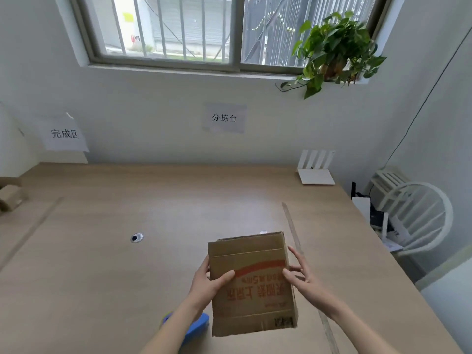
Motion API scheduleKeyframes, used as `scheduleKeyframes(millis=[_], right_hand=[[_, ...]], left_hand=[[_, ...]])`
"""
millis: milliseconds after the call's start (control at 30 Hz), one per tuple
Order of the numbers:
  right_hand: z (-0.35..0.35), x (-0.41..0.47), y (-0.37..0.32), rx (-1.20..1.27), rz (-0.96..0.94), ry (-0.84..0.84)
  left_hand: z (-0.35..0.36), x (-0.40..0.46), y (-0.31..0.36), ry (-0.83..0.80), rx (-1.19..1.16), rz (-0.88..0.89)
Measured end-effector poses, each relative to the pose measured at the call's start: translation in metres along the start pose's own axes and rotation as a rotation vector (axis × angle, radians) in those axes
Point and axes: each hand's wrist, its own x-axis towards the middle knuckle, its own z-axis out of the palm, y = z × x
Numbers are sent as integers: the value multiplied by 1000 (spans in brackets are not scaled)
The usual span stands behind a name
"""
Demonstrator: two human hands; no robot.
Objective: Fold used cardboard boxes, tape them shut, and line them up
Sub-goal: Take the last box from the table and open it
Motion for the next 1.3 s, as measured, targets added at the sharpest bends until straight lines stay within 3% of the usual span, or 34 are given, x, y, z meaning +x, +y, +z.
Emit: scheduleKeyframes(millis=[200, 467, 633, 833, 1067, 1300], right_hand=[[7, -4, 56, 14, 18, -96], [20, -13, 91, 12, 33, -64], [27, -27, 108, -111, 70, -87], [18, -20, 97, -190, -12, 10], [22, -17, 102, -421, -95, -69], [26, -27, 113, -384, -53, -45]], left_hand=[[6, -4, -46, -21, 119, 28], [21, -11, -74, -15, 536, 146], [27, -22, -106, -37, 690, 171], [19, -23, -115, -121, 904, 256], [13, -16, -117, -157, 1101, 273], [17, -19, -117, -128, 1063, 282]])
